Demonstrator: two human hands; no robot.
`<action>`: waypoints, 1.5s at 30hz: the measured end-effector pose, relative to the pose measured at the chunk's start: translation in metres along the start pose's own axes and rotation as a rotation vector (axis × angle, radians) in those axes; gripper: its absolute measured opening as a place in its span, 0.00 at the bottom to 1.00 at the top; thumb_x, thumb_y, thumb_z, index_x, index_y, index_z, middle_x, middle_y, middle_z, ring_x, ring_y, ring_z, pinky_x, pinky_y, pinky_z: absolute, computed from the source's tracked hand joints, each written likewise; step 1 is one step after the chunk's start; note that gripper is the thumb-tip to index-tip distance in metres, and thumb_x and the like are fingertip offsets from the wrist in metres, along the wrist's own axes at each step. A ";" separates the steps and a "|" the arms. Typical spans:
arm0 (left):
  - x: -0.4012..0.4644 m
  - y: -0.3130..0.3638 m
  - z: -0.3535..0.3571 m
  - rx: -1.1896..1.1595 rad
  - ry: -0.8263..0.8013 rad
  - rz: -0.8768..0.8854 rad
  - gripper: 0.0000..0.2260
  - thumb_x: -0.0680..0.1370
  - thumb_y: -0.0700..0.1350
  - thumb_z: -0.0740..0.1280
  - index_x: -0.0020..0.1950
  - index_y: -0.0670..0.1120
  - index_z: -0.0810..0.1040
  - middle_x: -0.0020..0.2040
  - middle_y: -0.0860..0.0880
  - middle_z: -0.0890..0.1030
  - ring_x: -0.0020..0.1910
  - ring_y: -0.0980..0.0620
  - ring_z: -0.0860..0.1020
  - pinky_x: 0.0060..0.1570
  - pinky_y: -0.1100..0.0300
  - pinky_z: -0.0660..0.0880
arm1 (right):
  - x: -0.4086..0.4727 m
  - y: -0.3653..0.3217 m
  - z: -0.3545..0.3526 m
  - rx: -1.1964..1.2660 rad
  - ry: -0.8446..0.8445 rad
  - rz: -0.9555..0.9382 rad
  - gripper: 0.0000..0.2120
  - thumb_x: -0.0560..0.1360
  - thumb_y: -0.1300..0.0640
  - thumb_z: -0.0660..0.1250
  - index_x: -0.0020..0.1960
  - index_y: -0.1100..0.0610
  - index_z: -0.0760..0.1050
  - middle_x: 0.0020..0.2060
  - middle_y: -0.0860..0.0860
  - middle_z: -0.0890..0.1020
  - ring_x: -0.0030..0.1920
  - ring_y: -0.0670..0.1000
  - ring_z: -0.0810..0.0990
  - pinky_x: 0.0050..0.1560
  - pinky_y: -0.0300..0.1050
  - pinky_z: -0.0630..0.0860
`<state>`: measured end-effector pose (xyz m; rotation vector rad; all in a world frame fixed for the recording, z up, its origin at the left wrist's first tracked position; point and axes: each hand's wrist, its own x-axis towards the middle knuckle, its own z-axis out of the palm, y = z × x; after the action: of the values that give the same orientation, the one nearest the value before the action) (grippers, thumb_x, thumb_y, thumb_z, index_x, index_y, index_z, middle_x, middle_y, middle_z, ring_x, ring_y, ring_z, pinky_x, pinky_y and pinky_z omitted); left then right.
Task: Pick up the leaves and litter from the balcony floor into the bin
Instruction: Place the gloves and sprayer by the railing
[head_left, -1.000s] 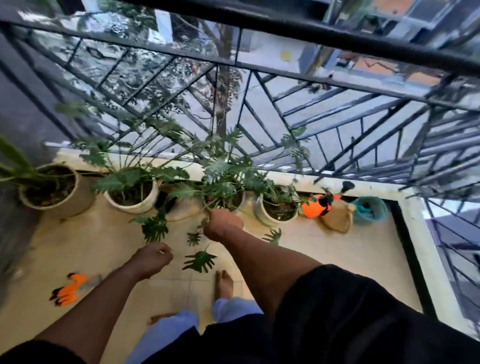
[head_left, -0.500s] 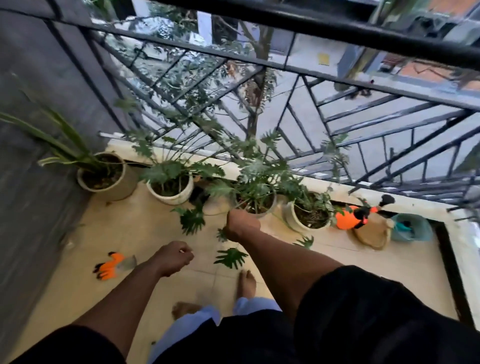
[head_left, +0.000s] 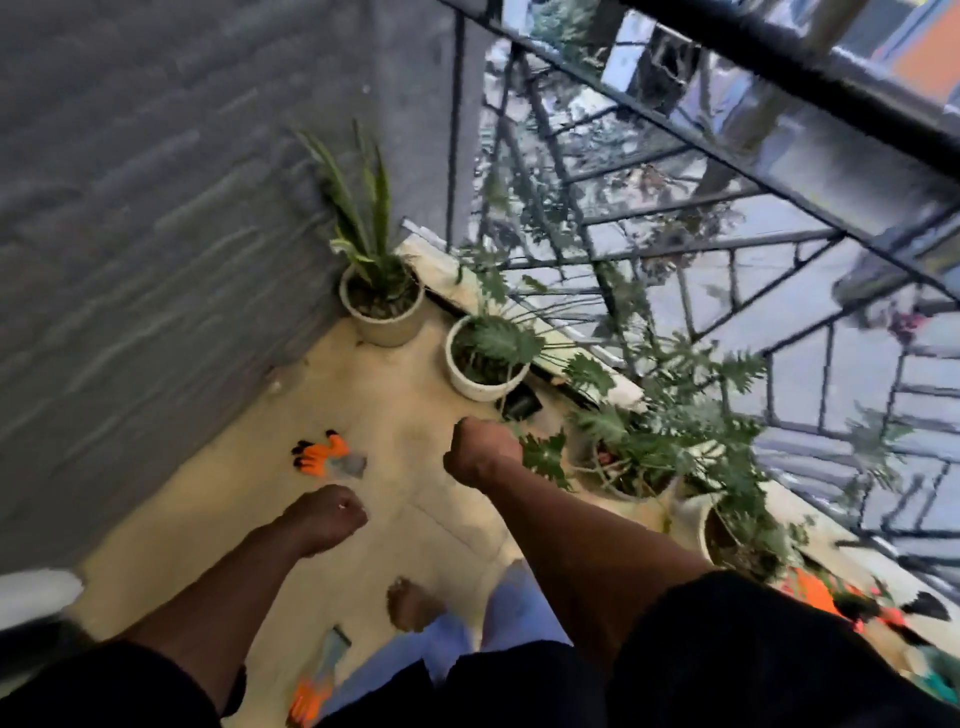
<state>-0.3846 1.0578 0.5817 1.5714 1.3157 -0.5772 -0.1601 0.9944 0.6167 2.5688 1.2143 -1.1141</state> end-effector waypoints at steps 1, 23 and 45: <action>0.001 -0.009 -0.003 -0.018 0.009 -0.020 0.06 0.79 0.51 0.67 0.53 0.52 0.80 0.55 0.46 0.82 0.54 0.42 0.81 0.27 0.67 0.64 | 0.005 -0.008 0.003 -0.029 -0.007 -0.015 0.16 0.72 0.50 0.67 0.58 0.53 0.77 0.58 0.57 0.81 0.59 0.61 0.80 0.60 0.53 0.78; 0.183 -0.183 0.158 -0.961 0.148 -0.535 0.04 0.77 0.55 0.69 0.46 0.56 0.82 0.44 0.54 0.84 0.49 0.47 0.83 0.49 0.51 0.78 | 0.331 -0.134 0.295 -0.377 -0.392 -0.474 0.15 0.78 0.52 0.66 0.64 0.48 0.76 0.60 0.51 0.81 0.61 0.56 0.79 0.58 0.47 0.78; 0.383 -0.260 0.289 -1.655 0.196 -0.633 0.11 0.83 0.52 0.64 0.61 0.51 0.80 0.54 0.51 0.84 0.54 0.49 0.81 0.50 0.54 0.78 | 0.494 -0.122 0.513 -0.674 -0.214 -0.842 0.11 0.70 0.57 0.66 0.51 0.54 0.80 0.57 0.53 0.79 0.59 0.60 0.78 0.54 0.51 0.77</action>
<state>-0.4470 0.9678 0.0474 -0.1663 1.6533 0.3682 -0.3357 1.2042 -0.0520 1.4141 2.1997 -0.8016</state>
